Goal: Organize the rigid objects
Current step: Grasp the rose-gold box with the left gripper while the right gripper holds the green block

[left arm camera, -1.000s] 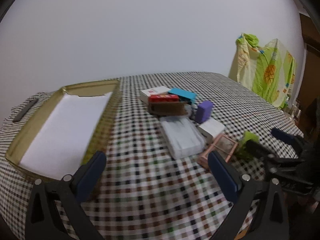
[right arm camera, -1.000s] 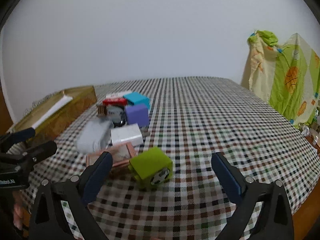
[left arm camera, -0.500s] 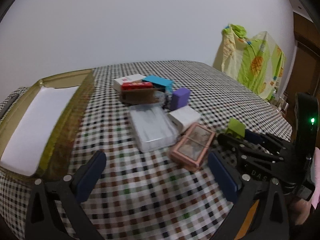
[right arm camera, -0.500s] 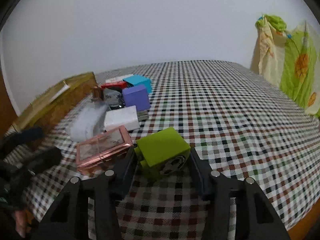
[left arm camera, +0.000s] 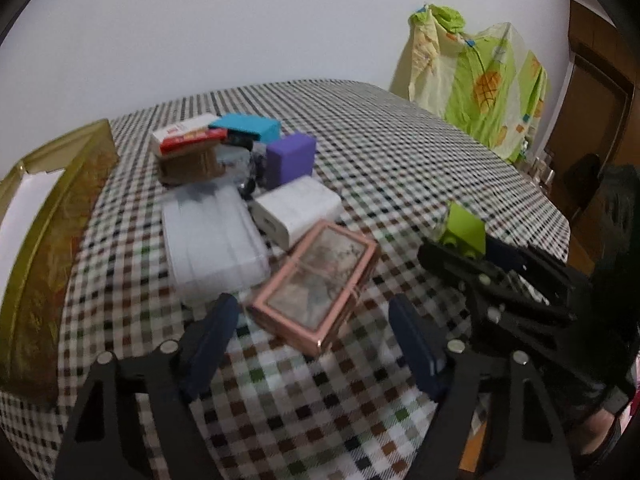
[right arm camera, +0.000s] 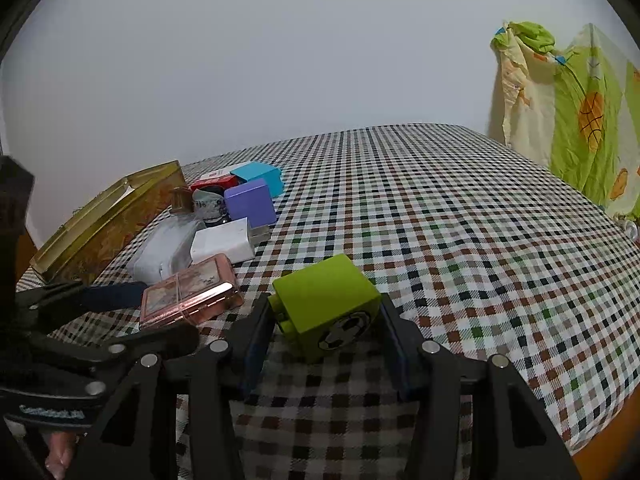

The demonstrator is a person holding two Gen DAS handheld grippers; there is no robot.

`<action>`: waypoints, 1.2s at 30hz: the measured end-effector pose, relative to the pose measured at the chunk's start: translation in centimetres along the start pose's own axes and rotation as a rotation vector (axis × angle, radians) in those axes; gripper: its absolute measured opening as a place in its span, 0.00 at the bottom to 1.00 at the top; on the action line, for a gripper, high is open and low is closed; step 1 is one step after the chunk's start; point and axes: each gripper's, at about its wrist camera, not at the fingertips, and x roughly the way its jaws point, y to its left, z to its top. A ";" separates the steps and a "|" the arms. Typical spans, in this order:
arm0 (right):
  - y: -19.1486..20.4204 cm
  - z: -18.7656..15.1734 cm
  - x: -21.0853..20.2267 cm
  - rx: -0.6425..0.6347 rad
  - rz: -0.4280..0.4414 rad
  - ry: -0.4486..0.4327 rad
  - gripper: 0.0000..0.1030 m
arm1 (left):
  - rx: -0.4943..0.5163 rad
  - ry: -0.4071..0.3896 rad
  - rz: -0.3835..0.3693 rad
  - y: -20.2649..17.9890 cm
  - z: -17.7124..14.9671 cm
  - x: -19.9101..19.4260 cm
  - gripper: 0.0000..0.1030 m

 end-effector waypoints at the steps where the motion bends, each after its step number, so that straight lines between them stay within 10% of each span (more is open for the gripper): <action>1: 0.0 0.0 0.0 0.000 0.001 -0.003 0.51 | 0.002 0.004 -0.002 -0.1 0.3 0.1 0.76; 17: -0.7 0.0 -0.3 0.034 0.016 -0.025 0.51 | 0.073 0.039 -0.005 -0.9 0.8 0.7 0.50; 36: -0.1 0.2 -0.7 0.018 0.014 -0.064 0.51 | 0.076 -0.110 -0.031 -0.1 0.7 -1.6 0.46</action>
